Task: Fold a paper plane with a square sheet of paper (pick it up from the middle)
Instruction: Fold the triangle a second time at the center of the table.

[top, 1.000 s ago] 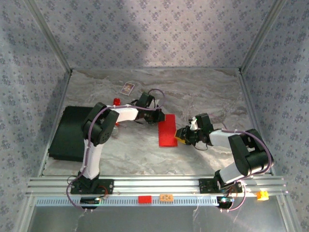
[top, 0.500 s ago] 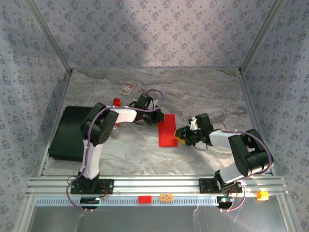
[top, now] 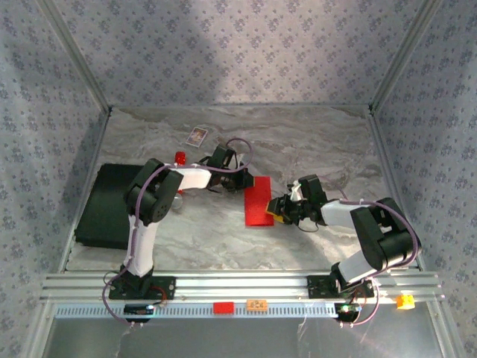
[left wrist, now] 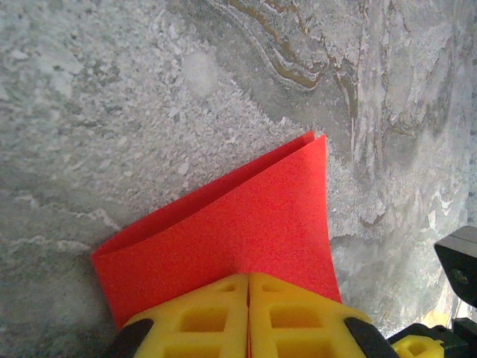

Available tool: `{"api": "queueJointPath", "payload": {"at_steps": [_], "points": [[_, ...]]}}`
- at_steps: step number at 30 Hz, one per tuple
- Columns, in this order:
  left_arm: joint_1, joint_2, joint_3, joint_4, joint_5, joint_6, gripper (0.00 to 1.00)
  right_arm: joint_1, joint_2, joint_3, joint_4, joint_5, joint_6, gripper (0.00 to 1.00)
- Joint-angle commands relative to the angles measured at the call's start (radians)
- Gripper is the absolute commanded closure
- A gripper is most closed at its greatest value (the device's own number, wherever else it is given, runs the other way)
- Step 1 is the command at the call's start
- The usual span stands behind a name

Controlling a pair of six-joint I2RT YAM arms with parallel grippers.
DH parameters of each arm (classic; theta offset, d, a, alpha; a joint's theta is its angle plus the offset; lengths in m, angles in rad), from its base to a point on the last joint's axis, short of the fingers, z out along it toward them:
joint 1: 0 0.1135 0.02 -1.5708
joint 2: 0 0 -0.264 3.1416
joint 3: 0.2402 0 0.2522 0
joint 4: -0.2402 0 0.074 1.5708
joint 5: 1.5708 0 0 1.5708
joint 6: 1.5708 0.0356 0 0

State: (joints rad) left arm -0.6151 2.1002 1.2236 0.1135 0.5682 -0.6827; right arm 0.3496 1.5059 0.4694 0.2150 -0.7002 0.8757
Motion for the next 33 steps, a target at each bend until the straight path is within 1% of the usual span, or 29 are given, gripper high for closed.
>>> {"api": "queueJointPath", "payload": {"at_steps": [1,4,6,10,17,21,22,24,27,29,31,33], "points": [[-0.005,0.023,-0.036,-0.069,-0.004,-0.005,0.92,0.001,0.004,0.022,0.007,-0.021,0.015,0.62],[-0.003,0.019,-0.038,-0.060,0.007,-0.002,0.92,-0.002,0.010,0.041,0.012,-0.029,0.004,0.62],[-0.005,0.014,-0.040,-0.050,0.015,0.003,0.92,-0.009,0.022,0.057,0.019,-0.035,-0.003,0.64],[-0.007,-0.001,-0.048,-0.023,0.027,0.003,0.87,-0.017,0.073,0.095,0.047,-0.068,-0.004,0.67],[-0.006,-0.013,-0.044,-0.026,0.031,0.007,0.86,-0.044,0.104,0.094,0.076,-0.077,-0.003,0.71],[-0.010,-0.029,-0.045,-0.010,0.039,0.013,0.82,-0.050,0.118,0.087,0.104,-0.100,-0.001,0.78],[-0.011,-0.041,-0.047,-0.008,0.036,0.018,0.80,-0.051,0.122,0.086,0.105,-0.099,-0.001,0.81],[-0.017,-0.074,-0.054,-0.004,0.011,0.030,0.73,-0.051,0.129,0.082,0.112,-0.100,0.000,0.85],[-0.034,-0.138,-0.078,0.013,-0.024,0.056,0.66,-0.054,0.135,0.078,0.129,-0.094,0.013,0.87],[-0.053,-0.187,-0.096,0.006,-0.057,0.096,0.64,-0.056,0.136,0.074,0.144,-0.093,0.028,0.89],[-0.080,-0.246,-0.115,-0.030,-0.123,0.148,0.62,-0.056,0.131,0.072,0.161,-0.091,0.059,0.90],[-0.110,-0.297,-0.144,-0.044,-0.163,0.195,0.60,-0.054,0.127,0.075,0.165,-0.083,0.081,0.90]]}}
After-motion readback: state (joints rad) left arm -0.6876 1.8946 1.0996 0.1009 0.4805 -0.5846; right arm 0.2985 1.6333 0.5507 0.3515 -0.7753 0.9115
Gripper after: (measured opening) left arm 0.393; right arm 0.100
